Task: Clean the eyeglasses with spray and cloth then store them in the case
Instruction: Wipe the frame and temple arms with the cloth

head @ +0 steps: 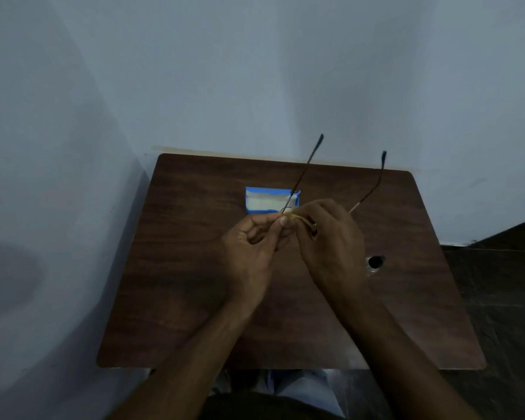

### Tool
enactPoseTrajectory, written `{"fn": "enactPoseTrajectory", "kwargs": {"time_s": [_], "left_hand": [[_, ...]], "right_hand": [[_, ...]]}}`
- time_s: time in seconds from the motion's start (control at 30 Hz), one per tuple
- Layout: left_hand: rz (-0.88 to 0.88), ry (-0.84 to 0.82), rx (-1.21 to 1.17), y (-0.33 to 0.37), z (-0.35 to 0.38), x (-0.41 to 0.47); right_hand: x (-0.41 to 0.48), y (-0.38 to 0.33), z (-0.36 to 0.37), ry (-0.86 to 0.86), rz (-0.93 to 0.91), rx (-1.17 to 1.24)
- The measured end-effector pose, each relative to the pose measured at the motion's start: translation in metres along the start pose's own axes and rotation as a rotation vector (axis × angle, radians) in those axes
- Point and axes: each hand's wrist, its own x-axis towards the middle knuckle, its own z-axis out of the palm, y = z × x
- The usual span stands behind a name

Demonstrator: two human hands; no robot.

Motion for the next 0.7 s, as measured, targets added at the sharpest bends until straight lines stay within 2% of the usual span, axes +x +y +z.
{"fn": "enactPoseTrajectory", "kwargs": {"time_s": [0.07, 0.2, 0.37, 0.43, 0.53, 0.63, 0.7], "left_hand": [[-0.023, 0.001, -0.008, -0.001, 0.004, 0.0], [-0.108, 0.067, -0.08, -0.002, 0.002, 0.004], [-0.13, 0.094, -0.093, -0.006, 0.002, 0.0], [-0.138, 0.108, -0.118, -0.004, 0.003, 0.002], [-0.142, 0.094, -0.141, -0.003, 0.002, 0.003], [-0.104, 0.072, -0.116, -0.001, 0.004, 0.0], [-0.037, 0.067, -0.053, -0.001, 0.0, 0.002]], "right_hand": [[0.0, -0.001, 0.002, 0.026, -0.023, -0.054], [-0.013, -0.007, 0.005, 0.02, -0.046, 0.064], [-0.011, 0.004, 0.005, 0.095, -0.042, 0.02], [-0.012, -0.003, 0.008, 0.053, -0.021, 0.069], [-0.017, -0.007, 0.01, -0.023, -0.033, 0.12], [-0.007, 0.001, 0.005, 0.023, 0.027, 0.014], [0.0, 0.0, 0.002, -0.011, 0.03, 0.005]]}}
